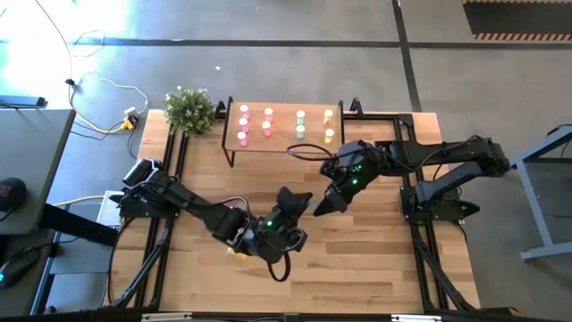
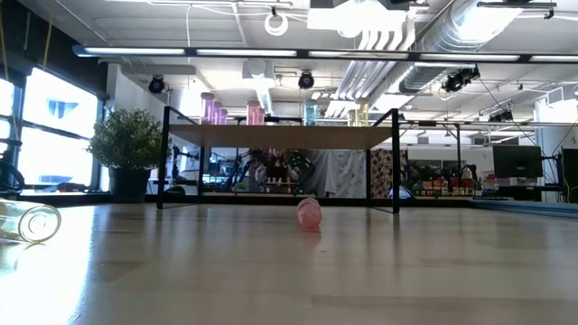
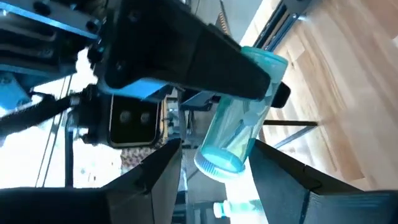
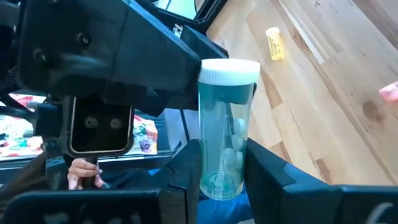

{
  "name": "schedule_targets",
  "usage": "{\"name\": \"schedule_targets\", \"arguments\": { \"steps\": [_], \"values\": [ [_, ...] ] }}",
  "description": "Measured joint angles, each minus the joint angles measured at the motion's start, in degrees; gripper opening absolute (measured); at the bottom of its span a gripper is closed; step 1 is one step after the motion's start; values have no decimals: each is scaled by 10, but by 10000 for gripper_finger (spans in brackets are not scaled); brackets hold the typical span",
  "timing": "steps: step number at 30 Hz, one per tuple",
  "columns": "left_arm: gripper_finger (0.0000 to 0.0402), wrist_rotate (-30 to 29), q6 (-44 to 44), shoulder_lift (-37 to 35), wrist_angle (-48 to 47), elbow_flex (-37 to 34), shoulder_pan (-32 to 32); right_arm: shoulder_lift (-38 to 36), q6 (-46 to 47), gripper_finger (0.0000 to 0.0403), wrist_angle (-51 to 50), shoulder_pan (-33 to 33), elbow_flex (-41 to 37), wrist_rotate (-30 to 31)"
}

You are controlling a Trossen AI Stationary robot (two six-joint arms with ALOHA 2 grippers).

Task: Pick and place medicine bottles onto shelf by color
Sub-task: Put the blue pill bottle on the shelf aligned with the other blue pill bottles

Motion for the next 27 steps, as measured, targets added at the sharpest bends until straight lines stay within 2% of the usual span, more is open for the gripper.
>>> {"name": "schedule_targets", "arguments": {
  "steps": [7, 17, 27],
  "values": [
    [176, -45, -87, 0, -6, 0, -18, 1, -27, 87, -25, -7, 0, 34],
    [176, -90, -244, -7, -5, 0, -21, 0, -112, 87, -64, -58, 0, 90],
    [176, -87, -410, -53, -6, 0, 5, -13, -242, 87, -53, -138, 0, 115]
  ]
}}
